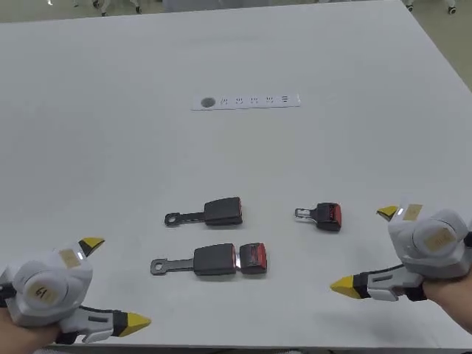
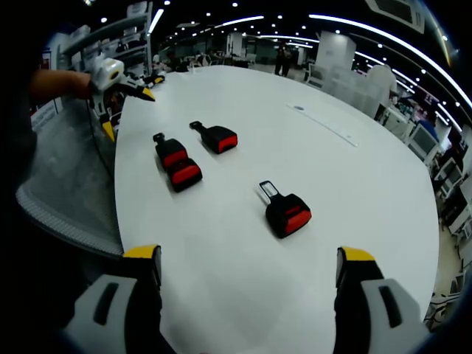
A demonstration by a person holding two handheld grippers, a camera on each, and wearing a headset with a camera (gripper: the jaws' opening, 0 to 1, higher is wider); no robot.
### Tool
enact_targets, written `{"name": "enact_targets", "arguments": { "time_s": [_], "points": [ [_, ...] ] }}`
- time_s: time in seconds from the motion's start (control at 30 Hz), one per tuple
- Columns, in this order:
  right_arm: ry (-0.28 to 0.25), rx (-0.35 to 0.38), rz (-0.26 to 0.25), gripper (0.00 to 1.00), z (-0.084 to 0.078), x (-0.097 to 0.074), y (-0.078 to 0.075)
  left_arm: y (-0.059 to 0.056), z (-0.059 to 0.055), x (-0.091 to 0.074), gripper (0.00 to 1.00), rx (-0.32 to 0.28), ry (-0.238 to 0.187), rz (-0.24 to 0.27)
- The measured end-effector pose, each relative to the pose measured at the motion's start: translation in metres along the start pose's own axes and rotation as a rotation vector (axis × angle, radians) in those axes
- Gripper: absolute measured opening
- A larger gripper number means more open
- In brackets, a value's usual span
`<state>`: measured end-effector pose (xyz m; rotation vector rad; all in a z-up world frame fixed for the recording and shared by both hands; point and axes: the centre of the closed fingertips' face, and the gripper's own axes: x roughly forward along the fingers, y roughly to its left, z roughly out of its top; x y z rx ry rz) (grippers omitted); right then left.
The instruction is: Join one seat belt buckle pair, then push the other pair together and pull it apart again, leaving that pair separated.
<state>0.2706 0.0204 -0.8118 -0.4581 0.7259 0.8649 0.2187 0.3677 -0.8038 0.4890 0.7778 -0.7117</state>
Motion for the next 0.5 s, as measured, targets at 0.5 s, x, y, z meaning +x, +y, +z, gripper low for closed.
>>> {"name": "enact_targets", "arguments": {
  "time_s": [0.5],
  "points": [
    [-0.001,-0.017,-0.002,1.0,0.0058,0.0002,-0.0046,0.0024,0.0041,0.0001,1.0,0.005,-0.008,0.004]
  ]
}}
